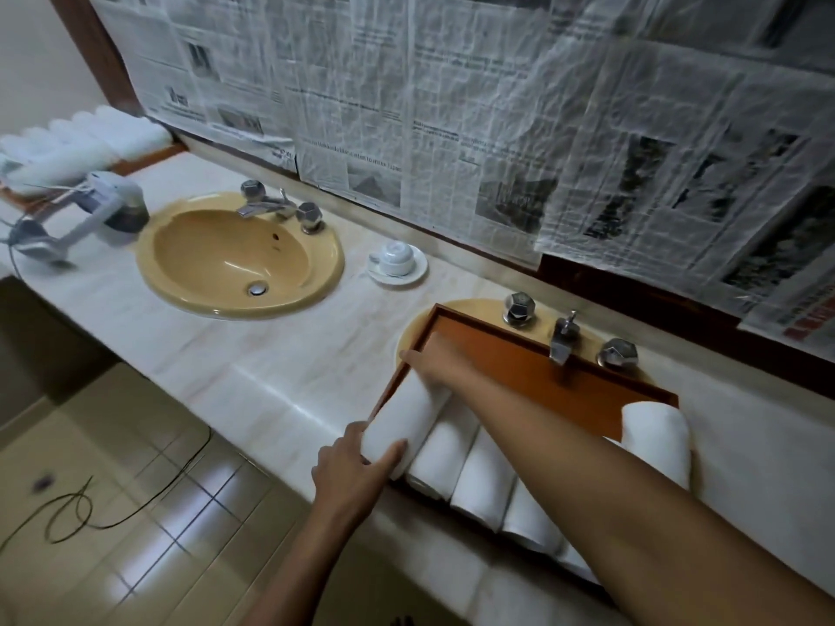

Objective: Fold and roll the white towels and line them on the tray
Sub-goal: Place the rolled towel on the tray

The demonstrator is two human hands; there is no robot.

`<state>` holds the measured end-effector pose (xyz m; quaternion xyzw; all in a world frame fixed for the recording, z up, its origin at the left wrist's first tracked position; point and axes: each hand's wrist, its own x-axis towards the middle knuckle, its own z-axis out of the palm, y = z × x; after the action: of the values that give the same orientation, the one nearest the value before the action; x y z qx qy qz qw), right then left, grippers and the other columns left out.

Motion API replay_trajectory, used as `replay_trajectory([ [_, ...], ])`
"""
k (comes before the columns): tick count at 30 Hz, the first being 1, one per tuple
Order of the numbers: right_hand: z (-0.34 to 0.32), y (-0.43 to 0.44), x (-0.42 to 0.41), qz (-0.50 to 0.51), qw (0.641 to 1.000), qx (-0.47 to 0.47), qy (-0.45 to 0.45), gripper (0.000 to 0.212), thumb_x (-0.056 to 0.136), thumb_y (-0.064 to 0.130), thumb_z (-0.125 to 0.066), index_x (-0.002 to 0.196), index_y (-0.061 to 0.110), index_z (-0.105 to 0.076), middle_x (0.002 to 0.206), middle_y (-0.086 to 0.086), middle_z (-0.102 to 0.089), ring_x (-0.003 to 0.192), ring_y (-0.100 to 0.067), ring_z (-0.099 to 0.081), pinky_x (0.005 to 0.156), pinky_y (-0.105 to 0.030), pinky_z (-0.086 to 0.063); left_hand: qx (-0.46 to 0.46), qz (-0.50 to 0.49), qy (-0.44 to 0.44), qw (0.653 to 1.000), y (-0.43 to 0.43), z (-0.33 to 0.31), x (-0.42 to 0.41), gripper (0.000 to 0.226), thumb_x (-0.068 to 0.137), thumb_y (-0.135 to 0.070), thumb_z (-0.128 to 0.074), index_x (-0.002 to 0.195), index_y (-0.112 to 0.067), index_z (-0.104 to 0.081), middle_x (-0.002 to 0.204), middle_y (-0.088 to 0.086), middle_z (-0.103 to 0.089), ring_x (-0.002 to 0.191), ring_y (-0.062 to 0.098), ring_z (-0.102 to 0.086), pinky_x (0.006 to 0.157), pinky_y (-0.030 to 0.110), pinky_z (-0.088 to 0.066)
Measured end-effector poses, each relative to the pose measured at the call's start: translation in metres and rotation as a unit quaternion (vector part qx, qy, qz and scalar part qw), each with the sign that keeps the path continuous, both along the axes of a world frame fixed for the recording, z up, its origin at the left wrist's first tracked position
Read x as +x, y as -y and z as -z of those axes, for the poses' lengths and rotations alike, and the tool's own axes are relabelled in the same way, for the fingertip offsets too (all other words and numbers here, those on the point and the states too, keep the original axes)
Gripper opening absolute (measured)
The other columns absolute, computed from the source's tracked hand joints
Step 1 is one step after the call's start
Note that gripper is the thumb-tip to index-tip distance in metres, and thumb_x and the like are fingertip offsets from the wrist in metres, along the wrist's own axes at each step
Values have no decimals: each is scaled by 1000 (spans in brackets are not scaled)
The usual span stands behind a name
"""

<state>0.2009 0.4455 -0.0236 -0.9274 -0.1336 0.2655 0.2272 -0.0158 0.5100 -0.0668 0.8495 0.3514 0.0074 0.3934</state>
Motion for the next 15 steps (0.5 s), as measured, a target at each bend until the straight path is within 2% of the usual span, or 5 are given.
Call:
replay_trajectory([
  [3, 2, -10, 2, -49, 998, -44, -8, 71, 97, 64, -46, 133, 4, -59, 138, -17, -60, 126, -36, -56, 100, -41, -45, 85, 24, -43, 995, -8, 14, 6, 62, 87, -78, -42, 115, -29, -66, 97, -5, -48, 97, 22, -45, 85, 41, -44],
  [6, 3, -11, 4, -85, 992, -91, -8, 63, 99, 60, -44, 130, 8, -63, 136, -15, -61, 124, -34, -57, 100, -41, -47, 79, 38, -38, 995, -19, 20, 8, 63, 91, -74, -38, 108, -24, -72, 92, -6, -44, 91, 20, -45, 80, 39, -45],
  [9, -4, 0, 0, -115, 988, -98, 7, 59, 98, 57, -47, 134, 12, -60, 140, -11, -60, 126, -33, -56, 103, -41, -46, 19, 37, -2, 999, -21, 21, 6, 52, 93, -69, -47, 116, -26, -66, 96, -8, -50, 93, 17, -51, 85, 39, -46],
  [11, -8, 13, -7, -113, 992, -52, 11, 57, 97, 57, -50, 138, 16, -54, 142, -8, -57, 129, -33, -53, 107, -48, -43, -18, 21, 45, 999, -20, 20, 0, 49, 91, -66, -54, 126, -32, -57, 100, -12, -53, 95, 12, -55, 88, 41, -48],
  [15, 3, 35, -14, -133, 991, -8, 21, 62, 92, 61, -56, 143, 28, -47, 148, -2, -51, 136, -26, -47, 111, -52, -39, -30, 44, 69, 996, -13, 27, -19, 63, 78, -69, -64, 133, -43, -49, 109, -21, -48, 101, 7, -55, 91, 38, -50],
])
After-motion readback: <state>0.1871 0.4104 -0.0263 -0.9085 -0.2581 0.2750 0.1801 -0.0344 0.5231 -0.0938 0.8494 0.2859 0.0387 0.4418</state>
